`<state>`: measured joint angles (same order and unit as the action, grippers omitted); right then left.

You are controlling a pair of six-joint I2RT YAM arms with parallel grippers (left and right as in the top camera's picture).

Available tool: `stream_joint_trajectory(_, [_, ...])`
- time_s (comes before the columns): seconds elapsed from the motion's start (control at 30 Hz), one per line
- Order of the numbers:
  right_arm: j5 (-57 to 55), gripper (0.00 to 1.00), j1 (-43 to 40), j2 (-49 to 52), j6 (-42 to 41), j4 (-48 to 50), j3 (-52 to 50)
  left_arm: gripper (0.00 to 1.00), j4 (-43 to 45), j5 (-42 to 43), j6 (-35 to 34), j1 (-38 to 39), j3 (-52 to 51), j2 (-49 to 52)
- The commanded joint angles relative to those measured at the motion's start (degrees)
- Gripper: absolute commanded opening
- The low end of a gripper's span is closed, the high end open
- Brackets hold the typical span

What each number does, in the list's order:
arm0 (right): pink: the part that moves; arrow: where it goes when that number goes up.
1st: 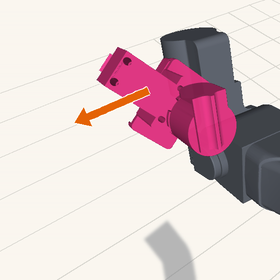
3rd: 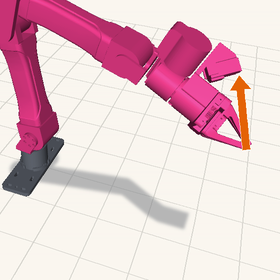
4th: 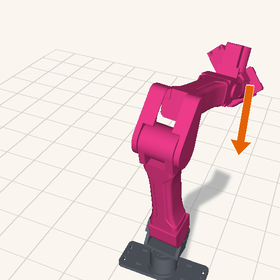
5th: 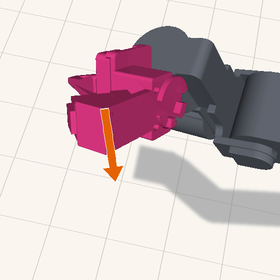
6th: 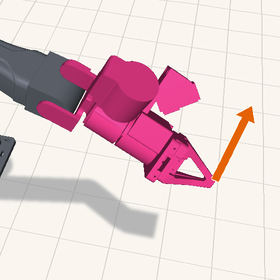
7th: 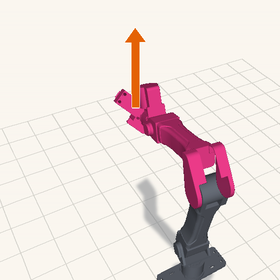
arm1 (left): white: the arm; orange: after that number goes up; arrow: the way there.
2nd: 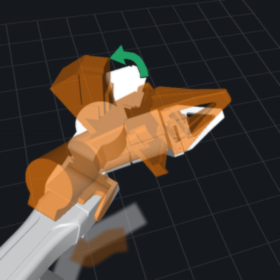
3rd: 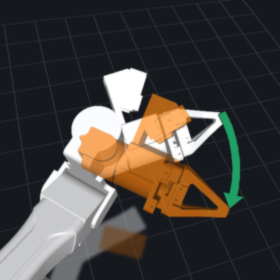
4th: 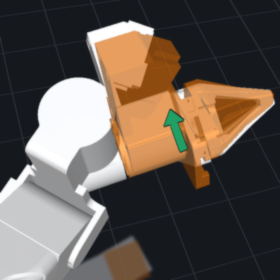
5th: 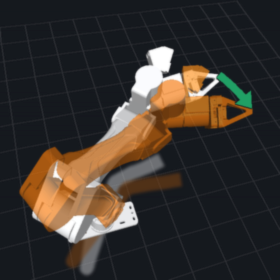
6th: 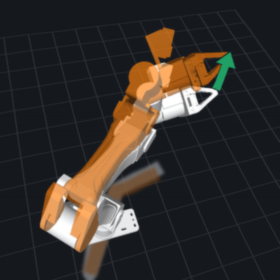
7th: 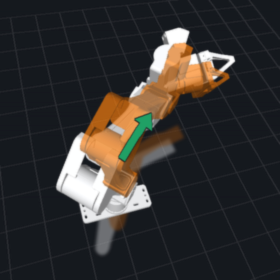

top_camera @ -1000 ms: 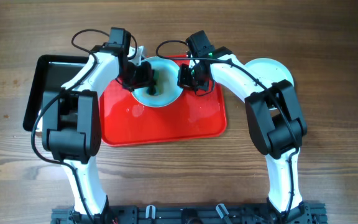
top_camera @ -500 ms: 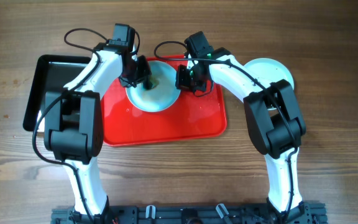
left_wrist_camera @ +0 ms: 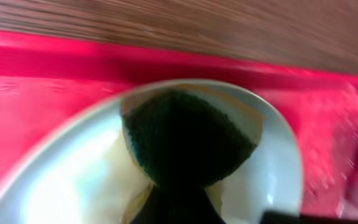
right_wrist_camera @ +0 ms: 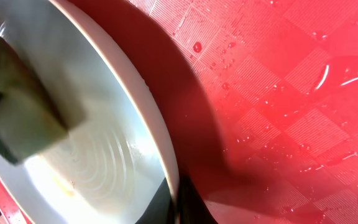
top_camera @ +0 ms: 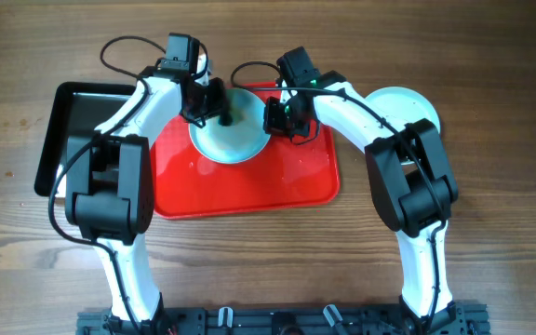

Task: Clean dirty plates on tray and stack at the side
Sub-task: 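Scrub the last plate with the sponge in the left gripper, then lift the last plate with right gripper and stack it on the pile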

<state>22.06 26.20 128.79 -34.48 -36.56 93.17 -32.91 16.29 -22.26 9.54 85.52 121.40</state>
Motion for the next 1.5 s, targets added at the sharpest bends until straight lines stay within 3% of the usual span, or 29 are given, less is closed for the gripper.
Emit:
stream_joint_trajectory(0.0, [-0.52, 0.04, -0.22, 1.62, -0.20, 0.07, 0.13, 0.04, -2.73, -18.34, -8.63, 0.00, -0.11, 1.20])
stream_joint_trajectory(0.1, [-0.50, 0.04, -0.22, 1.62, -0.20, 0.07, 0.13, 0.04, -9.46, -14.27, -5.35, 0.00, -0.11, 1.18])
stream_joint_trajectory(0.3, [-0.04, 0.04, -0.22, 1.62, -0.15, 0.11, 0.13, 0.04, -17.38, 15.67, 11.52, -0.13, -0.09, 1.18])
stream_joint_trajectory(0.5, [0.59, 0.04, -0.24, 1.62, -0.02, -0.02, 0.13, 0.04, -17.77, 21.84, 11.28, -5.35, 2.67, -3.04])
stream_joint_trajectory(0.6, [0.76, 0.05, -0.24, 1.62, -0.04, 0.66, 0.15, 0.04, -17.03, 21.46, 6.84, -11.39, 4.48, -7.50])
stream_joint_trajectory(0.63, [0.74, 0.09, -0.24, 1.62, -0.02, 1.46, 0.15, 0.04, -16.92, 20.81, 6.05, -13.00, 4.48, -8.15])
stream_joint_trajectory(0.7, [-0.02, 0.40, -0.39, 1.62, -0.07, 3.54, 0.15, 0.04, -17.86, 17.75, 4.90, -16.17, 4.46, -8.37])
stream_joint_trajectory(0.73, [-0.81, 0.46, -0.39, 1.62, -0.04, 4.09, 0.15, 0.04, -18.43, 15.87, 4.90, -16.65, 4.46, -8.37])
stream_joint_trajectory(0.8, [-1.95, 0.47, -0.39, 1.62, -0.22, 4.68, 0.15, 0.04, -19.10, 11.82, 4.90, -16.79, 4.46, -8.37])
stream_joint_trajectory(0.87, [-2.29, 0.44, -0.26, 1.88, -0.24, 5.03, 0.15, 0.04, -19.28, 9.60, 4.90, -16.41, 4.46, -8.24])
stream_joint_trajectory(0.9, [-2.27, 0.36, 0.04, 2.16, -0.26, 4.98, 0.15, 0.04, -19.26, 8.61, 4.90, -16.17, 4.46, -8.22])
stream_joint_trajectory(0.97, [-2.23, 0.09, 0.44, 2.58, -0.68, 4.48, 0.15, 0.04, -19.26, 7.28, 4.87, -16.04, 4.46, -8.22])
stream_joint_trajectory(1.0, [-1.99, 0.04, 0.48, 2.58, -0.66, 4.09, 0.15, 0.04, -19.26, 6.99, 4.87, -16.04, 4.46, -8.22])
stream_joint_trajectory(1.1, [0.11, 0.04, 0.00, 1.44, 0.04, 3.15, 0.28, 0.04, -19.26, 6.14, 4.87, -16.04, 4.46, -8.22])
stream_joint_trajectory(1.2, [-4.96, 0.04, -0.94, -5.44, 5.38, -0.15, 0.28, 0.04, -19.26, 6.14, 4.87, -16.04, 4.46, -8.22])
stream_joint_trajectory(1.37, [-32.20, 0.04, 1.99, -19.82, 12.70, -6.71, 0.26, 0.04, -19.23, 6.12, 4.87, -16.04, 4.46, -8.22])
stream_joint_trajectory(1.47, [-50.71, 0.04, 6.62, -23.34, 15.04, -8.13, 0.26, 0.04, -19.08, 6.12, 4.87, -16.04, 4.46, -8.22])
